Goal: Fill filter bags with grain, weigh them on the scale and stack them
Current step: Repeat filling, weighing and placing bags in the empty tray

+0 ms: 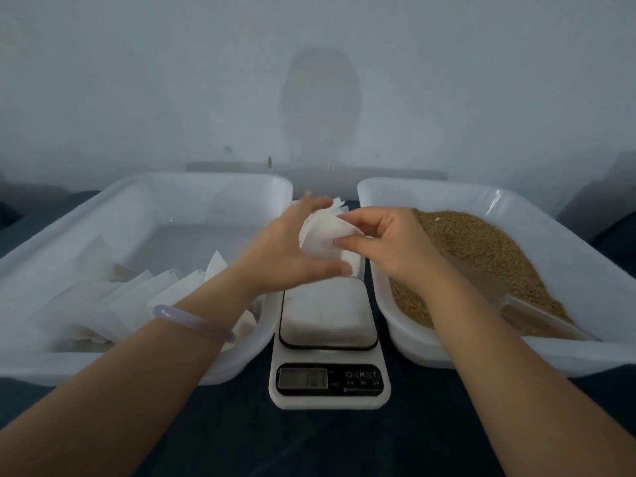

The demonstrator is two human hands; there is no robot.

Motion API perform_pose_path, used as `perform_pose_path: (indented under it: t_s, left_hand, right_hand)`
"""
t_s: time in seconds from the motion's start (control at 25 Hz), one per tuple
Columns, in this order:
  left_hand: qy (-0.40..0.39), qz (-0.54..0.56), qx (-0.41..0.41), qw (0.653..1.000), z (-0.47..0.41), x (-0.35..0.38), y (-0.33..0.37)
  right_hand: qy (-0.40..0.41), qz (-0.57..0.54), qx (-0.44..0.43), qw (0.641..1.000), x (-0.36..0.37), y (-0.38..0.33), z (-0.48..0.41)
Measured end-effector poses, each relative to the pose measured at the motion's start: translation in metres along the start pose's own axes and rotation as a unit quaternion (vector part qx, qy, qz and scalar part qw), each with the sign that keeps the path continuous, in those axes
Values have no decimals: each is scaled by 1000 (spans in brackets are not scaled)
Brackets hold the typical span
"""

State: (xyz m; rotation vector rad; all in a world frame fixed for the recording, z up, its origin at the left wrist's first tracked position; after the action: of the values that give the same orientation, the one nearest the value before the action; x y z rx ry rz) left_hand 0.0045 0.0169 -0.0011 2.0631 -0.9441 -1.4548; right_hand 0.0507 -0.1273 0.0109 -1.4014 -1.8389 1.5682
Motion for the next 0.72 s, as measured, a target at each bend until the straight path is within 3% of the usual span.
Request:
perform_pose_path:
  t_s: [0.08,0.16,0.24,0.28,0.36,0.4,0.44,0.48,0.64,0.72]
  left_hand:
    - [-52,82,15,995,1,4,8]
    - [-76,62,20,995,0,6,9]
    - [-71,46,-1,996,-2,6,5]
    - [-66,56,-13,996,-3,6,3]
    - [-54,77,-22,995,-3,7,1]
    - [-49,82,-22,995,-3,9,1]
    - [-44,80,-20,996,-4,10,0]
    - [-39,74,-20,996,-4,11,0]
    - [-29,67,-39,997,-5,12,-4]
    - [-28,61,-45,997,-3,12,-5]
  right_hand:
    - [9,-43,-26,999,1,-9,6]
    - [-12,13,-56,998,-6,-13,17]
    - [7,121,-6,993,-43,0,24]
    - [34,204,61,976,-74,12,29]
    - [16,405,252,879,-136,42,47]
    - [-27,462,339,819,-158,57,63]
    - [-63,482,391,781,-171,72,76]
    - [-79,481,408,772,-177,82,85]
    - [-19,479,338,810,-179,83,77]
    - [14,536,291,792,-183,72,65]
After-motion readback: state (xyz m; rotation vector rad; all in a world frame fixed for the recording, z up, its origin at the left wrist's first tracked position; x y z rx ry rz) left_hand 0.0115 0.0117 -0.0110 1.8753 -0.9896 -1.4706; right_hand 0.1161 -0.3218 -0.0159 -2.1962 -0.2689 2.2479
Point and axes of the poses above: each hand's wrist, its own z-axis away from the middle knuckle, its own x-axis out of the palm, y = z × x, the point moved 4 cm from there along -z, towards the middle knuckle, and after that the axes turned 2 degrees about -z, right-handed, at the moved point
